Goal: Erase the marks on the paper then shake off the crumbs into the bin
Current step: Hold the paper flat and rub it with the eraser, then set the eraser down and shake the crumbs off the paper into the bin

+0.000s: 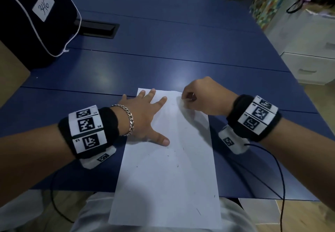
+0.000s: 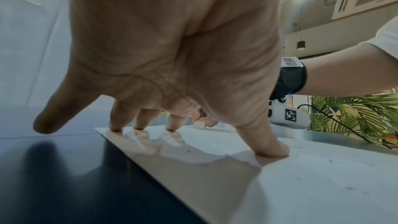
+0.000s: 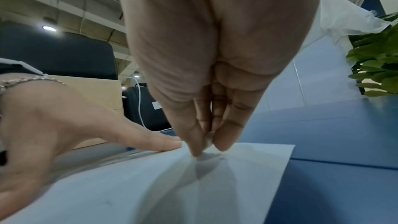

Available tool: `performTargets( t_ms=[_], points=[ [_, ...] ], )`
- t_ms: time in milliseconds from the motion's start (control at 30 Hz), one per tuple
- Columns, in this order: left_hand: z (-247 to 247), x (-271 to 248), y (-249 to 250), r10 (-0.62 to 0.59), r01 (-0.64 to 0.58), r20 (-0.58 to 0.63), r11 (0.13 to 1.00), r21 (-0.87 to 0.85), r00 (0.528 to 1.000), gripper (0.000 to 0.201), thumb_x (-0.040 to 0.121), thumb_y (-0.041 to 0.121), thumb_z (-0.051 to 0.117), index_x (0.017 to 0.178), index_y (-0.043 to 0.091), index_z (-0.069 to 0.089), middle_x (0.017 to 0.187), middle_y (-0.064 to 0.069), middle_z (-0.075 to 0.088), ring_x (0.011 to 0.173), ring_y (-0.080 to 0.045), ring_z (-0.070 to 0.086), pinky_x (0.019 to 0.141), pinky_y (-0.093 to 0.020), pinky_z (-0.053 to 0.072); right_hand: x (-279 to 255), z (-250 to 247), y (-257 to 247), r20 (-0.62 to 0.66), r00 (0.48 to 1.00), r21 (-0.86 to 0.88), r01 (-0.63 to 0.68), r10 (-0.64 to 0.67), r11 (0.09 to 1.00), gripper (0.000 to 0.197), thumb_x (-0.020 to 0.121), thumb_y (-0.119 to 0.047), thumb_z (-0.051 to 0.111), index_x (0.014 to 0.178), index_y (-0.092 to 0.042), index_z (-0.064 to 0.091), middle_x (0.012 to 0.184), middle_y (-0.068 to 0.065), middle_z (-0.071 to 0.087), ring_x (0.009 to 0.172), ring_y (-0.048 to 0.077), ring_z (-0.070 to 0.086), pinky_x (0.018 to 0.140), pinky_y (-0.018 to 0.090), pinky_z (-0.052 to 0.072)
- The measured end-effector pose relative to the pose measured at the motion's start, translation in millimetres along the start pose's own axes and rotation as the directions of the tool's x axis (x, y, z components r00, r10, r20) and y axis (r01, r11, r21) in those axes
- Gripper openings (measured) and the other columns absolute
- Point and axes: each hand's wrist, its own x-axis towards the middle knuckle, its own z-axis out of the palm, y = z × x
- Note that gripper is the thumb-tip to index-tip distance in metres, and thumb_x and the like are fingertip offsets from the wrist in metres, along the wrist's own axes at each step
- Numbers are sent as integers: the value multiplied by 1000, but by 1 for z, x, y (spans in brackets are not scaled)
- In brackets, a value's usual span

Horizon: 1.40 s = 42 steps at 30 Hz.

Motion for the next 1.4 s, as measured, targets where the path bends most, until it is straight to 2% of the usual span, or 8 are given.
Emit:
performTargets(
  t_ms=[167,300,533,700,867,1000,1167,1400],
  points=[
    [-4,-1,1,-18,18,4,999,45,1000,145,49,110,44,160,41,-20,172,0,-23,161,-28,-8,119,-75,13,-12,-5,-6,173,979,-20,114,-109,993,9,86,-25,72,93,-27,78,88,-11,74,80,7,66,69,17,50],
    [-5,-2,1,-21,21,-2,998,62,1000,145,49,111,41,160,41,-19,173,1,-21,161,-27,-6,118,-73,19,-2,-9,5,11,1000,-53,23,-22,998,16,86,-17,69,98,-19,78,90,-6,75,85,18,68,75,27,52],
    [-10,4,-6,-59,60,-26,996,66,998,144,49,112,38,162,40,-13,174,-2,-14,161,-28,2,121,-71,10,-59,-23,15,-52,998,105,-28,34,994,13,92,-34,76,103,-27,77,92,-15,75,85,4,69,83,23,55],
    [-46,26,-19,-9,10,-14,1000,27,1000,146,46,113,36,165,34,7,169,-8,25,152,-35,33,121,-60,28,-123,-14,38,69,987,135,-150,142,979,11,91,-48,74,98,-40,73,89,-22,74,84,-7,68,77,20,55],
    [-94,56,-34,126,-141,-159,986,-86,979,76,90,74,56,143,20,55,131,-1,65,115,-26,59,107,-41,45,-152,3,58,100,965,65,-251,244,966,15,91,-30,78,102,-38,71,96,-22,71,88,1,67,79,29,56],
    [-97,83,-34,99,-114,-186,991,-73,978,39,95,43,72,124,17,68,118,0,70,107,-25,63,99,-37,49,-156,11,60,94,962,24,-258,255,966,28,89,-31,79,110,-41,65,106,-20,59,93,5,61,78,24,44],
    [-86,99,-35,44,-73,-228,990,-119,973,37,87,43,79,114,20,69,111,3,69,100,-21,61,97,-38,51,-185,21,-3,-5,998,97,-68,69,993,45,86,-48,78,128,-47,60,119,-29,54,104,-4,56,84,12,46],
    [-84,100,-30,4,-22,-232,997,-75,973,48,75,47,89,108,23,64,104,6,61,98,-21,57,91,-36,51,-198,81,-67,-47,962,23,271,-269,962,25,91,-36,68,115,-33,68,109,-14,61,92,13,60,77,30,54]
  ],
)
